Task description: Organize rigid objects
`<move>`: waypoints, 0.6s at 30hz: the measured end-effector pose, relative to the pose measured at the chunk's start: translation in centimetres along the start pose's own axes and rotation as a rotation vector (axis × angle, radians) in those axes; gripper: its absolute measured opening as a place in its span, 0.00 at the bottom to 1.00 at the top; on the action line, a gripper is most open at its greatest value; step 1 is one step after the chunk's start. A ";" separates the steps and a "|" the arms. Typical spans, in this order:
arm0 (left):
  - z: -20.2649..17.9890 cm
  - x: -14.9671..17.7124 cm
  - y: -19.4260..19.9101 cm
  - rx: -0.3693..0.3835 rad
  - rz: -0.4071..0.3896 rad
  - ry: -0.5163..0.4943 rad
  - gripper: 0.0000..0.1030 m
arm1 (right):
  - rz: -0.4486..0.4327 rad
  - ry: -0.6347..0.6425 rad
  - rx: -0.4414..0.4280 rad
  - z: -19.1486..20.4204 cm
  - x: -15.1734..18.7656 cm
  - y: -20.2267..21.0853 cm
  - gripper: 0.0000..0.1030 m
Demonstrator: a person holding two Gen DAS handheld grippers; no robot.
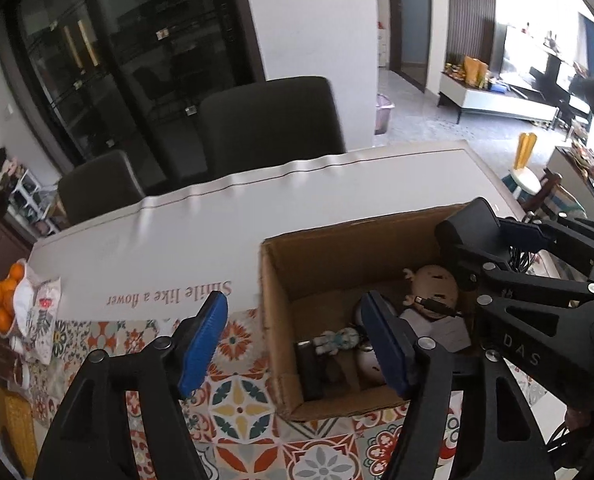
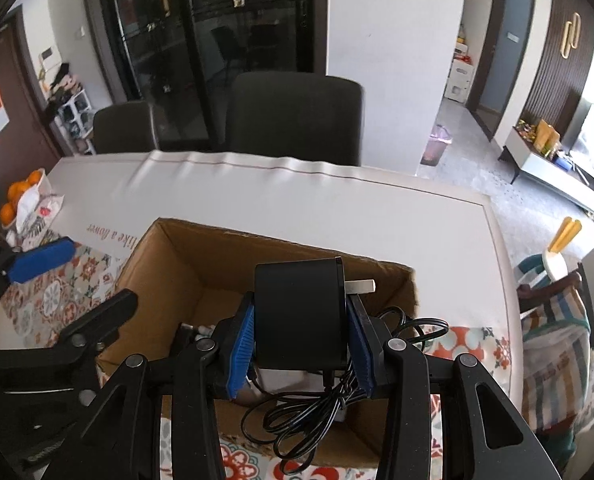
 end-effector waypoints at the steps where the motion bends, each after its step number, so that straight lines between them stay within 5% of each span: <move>1: 0.5 0.1 0.1 -0.007 0.002 0.011 0.68 | 0.006 -0.001 -0.004 0.2 0.1 -0.1 0.45; 8: 1.9 1.0 2.5 -0.019 -0.037 0.054 0.79 | -0.025 -0.018 0.021 0.7 0.4 2.1 0.56; 18: 0.7 2.5 9.5 -0.022 -0.172 0.028 0.98 | -0.156 -0.076 0.098 -0.9 2.7 10.3 0.72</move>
Point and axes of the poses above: each gripper's, at about its wrist camera, not at the fingertips, and y roughly against the way its jaws point, z to its left, x to its underside, the point moved 10 cm from there along -y, roughly the way its jaws point, and after that the axes turned 3 degrees about x, right-handed, at the moved point
